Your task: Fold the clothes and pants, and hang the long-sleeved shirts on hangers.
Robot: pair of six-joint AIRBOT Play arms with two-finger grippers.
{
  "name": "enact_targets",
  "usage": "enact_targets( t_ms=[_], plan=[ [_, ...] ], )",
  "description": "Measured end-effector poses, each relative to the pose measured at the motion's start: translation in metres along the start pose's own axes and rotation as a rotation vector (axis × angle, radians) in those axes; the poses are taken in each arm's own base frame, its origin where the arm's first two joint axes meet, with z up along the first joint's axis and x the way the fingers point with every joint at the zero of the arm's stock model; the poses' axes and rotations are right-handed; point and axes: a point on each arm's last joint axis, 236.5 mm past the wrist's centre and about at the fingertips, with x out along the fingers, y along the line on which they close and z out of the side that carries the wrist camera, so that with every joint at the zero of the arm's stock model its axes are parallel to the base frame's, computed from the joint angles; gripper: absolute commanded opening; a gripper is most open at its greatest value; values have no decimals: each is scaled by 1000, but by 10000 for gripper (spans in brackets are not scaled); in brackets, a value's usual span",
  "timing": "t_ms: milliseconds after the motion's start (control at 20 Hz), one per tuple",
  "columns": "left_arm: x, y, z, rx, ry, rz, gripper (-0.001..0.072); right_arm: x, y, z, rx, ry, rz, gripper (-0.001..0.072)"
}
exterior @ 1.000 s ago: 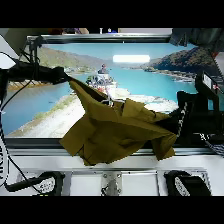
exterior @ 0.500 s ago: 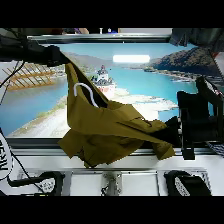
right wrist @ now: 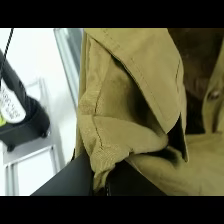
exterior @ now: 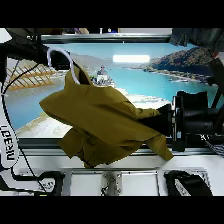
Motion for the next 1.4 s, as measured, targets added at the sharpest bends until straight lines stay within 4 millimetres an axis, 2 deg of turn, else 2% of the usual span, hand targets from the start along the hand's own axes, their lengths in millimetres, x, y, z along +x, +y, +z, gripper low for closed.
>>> enact_targets(
  t_ms=[50,100,300,450,650,800,850,900,950,1050,1150,1300,1400],
  plan=[
    [-4,5,0,-9,-5,7,601,0,-2,5,0,-21,-8,14],
    [-10,10,1,-21,-17,13,687,0,-3,10,0,-41,-15,14],
    [-44,23,18,-55,-134,45,682,-1,-7,22,2,-91,-35,14],
    [-80,33,32,-69,-254,95,682,-2,-10,31,3,-126,-49,14],
    [-127,43,42,-87,-385,161,682,-4,-18,41,1,-168,-85,14],
    [-162,45,47,-99,-486,209,676,-9,-34,53,-10,-222,-152,15],
    [-174,43,48,-96,-517,224,477,-11,-42,58,-13,-242,-188,15],
    [-183,41,49,-94,-541,235,210,-15,-53,63,-20,-263,-239,15],
    [-192,38,49,-88,-564,245,26,-21,-67,68,-28,-284,-303,15],
    [-204,28,48,-73,-593,255,20,-39,-100,76,-50,-323,-454,15],
    [-209,16,48,-53,-611,253,20,-68,-136,82,-70,-358,-628,15],
    [-202,-7,49,-12,-603,218,20,-129,-187,83,-77,-398,-911,15],
    [-191,-27,50,23,-586,179,20,-178,-214,76,-76,-406,-1099,15]
  ],
)
